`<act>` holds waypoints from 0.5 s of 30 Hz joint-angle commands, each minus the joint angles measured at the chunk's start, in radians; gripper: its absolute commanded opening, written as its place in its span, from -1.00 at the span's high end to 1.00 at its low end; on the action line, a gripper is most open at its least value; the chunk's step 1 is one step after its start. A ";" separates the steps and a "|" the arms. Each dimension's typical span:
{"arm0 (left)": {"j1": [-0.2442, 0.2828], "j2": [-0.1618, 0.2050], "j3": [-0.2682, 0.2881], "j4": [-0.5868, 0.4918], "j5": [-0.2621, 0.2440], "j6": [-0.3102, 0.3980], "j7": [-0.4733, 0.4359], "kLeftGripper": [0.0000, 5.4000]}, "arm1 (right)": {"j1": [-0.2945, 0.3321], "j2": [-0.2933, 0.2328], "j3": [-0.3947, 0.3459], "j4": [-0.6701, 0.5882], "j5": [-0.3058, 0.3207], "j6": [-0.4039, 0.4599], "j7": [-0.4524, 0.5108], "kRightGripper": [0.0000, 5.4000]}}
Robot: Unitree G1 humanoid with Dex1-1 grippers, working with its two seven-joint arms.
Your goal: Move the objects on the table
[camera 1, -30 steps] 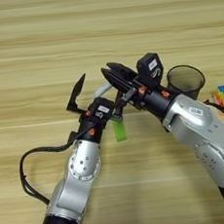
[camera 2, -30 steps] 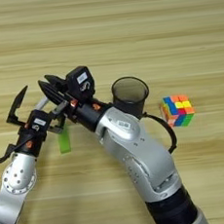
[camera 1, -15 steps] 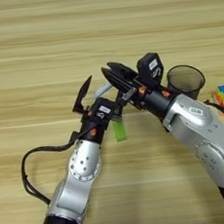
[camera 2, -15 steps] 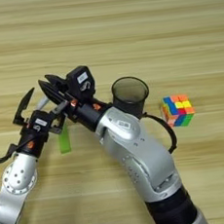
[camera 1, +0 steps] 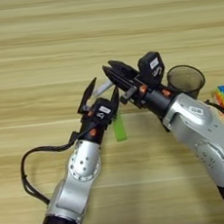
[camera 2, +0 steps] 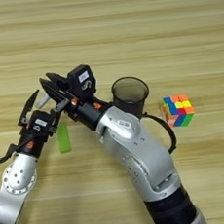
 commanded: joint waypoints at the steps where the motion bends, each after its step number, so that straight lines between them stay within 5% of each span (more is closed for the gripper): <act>1: -0.005 0.003 -0.007 0.003 0.002 -0.010 -0.005 0.12 | -0.005 0.004 -0.008 0.006 -0.006 -0.005 0.005 0.75; 15: -0.001 0.005 -0.010 -0.002 0.001 -0.013 -0.006 0.68 | -0.004 0.005 -0.011 0.008 -0.010 -0.006 0.006 0.75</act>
